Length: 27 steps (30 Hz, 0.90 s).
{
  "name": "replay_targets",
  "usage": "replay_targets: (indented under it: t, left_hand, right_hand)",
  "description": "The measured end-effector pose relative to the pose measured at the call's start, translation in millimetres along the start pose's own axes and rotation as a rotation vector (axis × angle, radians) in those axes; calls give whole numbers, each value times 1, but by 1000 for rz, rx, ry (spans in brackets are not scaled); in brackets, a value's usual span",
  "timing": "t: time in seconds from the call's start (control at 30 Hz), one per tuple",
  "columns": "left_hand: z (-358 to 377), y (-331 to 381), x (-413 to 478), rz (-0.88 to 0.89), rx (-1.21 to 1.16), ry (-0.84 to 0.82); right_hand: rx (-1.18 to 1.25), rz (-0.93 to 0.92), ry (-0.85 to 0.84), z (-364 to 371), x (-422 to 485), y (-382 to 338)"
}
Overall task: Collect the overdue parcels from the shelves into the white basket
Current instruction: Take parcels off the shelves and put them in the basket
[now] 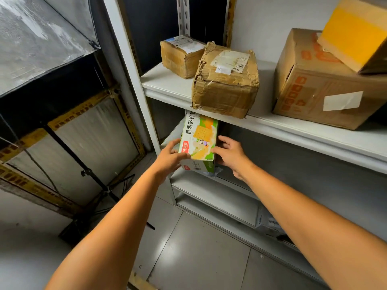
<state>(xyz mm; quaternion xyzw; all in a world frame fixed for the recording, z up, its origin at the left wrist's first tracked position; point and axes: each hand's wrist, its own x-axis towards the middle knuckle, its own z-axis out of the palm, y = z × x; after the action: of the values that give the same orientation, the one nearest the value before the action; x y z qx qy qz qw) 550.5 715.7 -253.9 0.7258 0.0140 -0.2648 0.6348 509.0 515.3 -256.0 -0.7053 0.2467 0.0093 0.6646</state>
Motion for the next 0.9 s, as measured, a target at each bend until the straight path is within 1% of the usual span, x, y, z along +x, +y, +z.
replay_targets:
  t: [0.2,0.37,0.57,0.73,0.9]
  left_hand:
    - [14,-17,-27,0,-45,-8]
    - [34,-33,-52,-13,-79,-24]
    - [64,-52,-88,-31,-90,-50]
    - [94,-59,-125,-21,-71,-19]
    - [133,-66,-172,-16,-66,16]
  right_hand:
    - [39,10,17,-16,-33,20]
    - [27,4,5,-36,-64,36]
    - [-32,-7,-79,-68,-104,47]
    - [-22,-15,-142,-100,-133,65]
    - [-95,-97,-257,-142,-166,78]
